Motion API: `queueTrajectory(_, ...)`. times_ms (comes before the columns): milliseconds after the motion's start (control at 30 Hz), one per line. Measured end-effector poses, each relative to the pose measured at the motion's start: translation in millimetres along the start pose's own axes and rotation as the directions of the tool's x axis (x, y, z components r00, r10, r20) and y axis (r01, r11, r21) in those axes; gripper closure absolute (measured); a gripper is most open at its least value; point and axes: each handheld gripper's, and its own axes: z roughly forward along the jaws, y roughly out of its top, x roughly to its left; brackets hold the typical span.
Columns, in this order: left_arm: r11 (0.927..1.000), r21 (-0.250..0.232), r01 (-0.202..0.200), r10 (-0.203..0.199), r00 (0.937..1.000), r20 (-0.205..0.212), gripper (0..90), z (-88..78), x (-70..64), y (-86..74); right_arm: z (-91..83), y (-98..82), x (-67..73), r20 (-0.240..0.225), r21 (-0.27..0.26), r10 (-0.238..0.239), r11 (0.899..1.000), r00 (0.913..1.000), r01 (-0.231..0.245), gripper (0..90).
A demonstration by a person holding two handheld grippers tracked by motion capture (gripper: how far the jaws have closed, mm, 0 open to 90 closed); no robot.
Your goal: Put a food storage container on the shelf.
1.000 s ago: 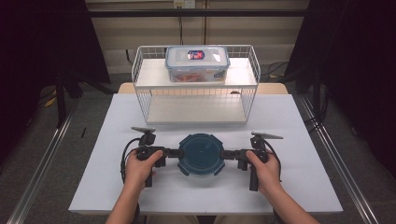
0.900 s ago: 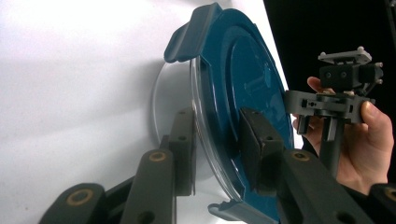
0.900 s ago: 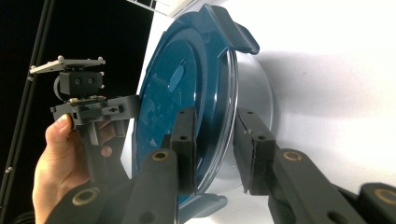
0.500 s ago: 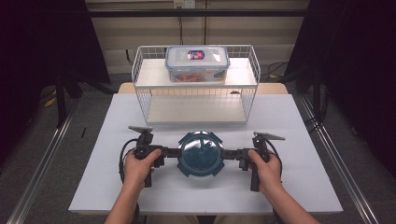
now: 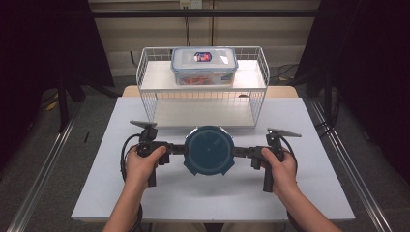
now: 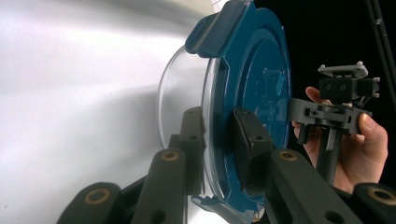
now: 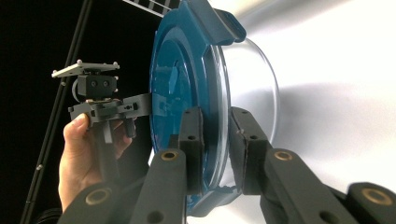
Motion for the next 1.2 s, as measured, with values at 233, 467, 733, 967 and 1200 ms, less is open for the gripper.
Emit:
queueTrajectory(233, 0.9989, -0.013, -0.046, 0.046, 0.9990, 0.000, 75.3, -19.5, -40.6, 26.2, -18.1, 23.2, 40.2, -0.014, -0.027, -0.054, 0.998, 0.9985, 0.053, 76.6)
queueTrajectory(467, 0.9957, -0.039, -0.085, 0.085, 0.9964, 0.006, 75.3, -40.1, -76.6, 57.1, -31.2, 50.0, 78.2, -0.023, -0.052, -0.106, 0.993, 0.9941, 0.105, 76.6)
queueTrajectory(733, 0.9900, -0.068, -0.123, 0.124, 0.9922, 0.010, 75.3, -68.5, -116.7, 105.2, -40.6, 92.4, 131.4, -0.029, -0.082, -0.160, 0.984, 0.9866, 0.158, 76.5)
queueTrajectory(967, 0.9899, -0.086, -0.113, 0.115, 0.9932, 0.021, 75.4, -83.9, -136.6, 141.8, -41.5, 130.7, 167.2, -0.028, -0.096, -0.180, 0.980, 0.9833, 0.177, 76.4)
queueTrajectory(1200, 0.9951, -0.082, -0.057, 0.060, 0.9975, 0.038, 75.4, -84.2, -140.4, 190.3, -35.0, 175.4, 183.0, -0.043, -0.139, -0.136, 0.982, 0.9898, 0.129, 76.5)
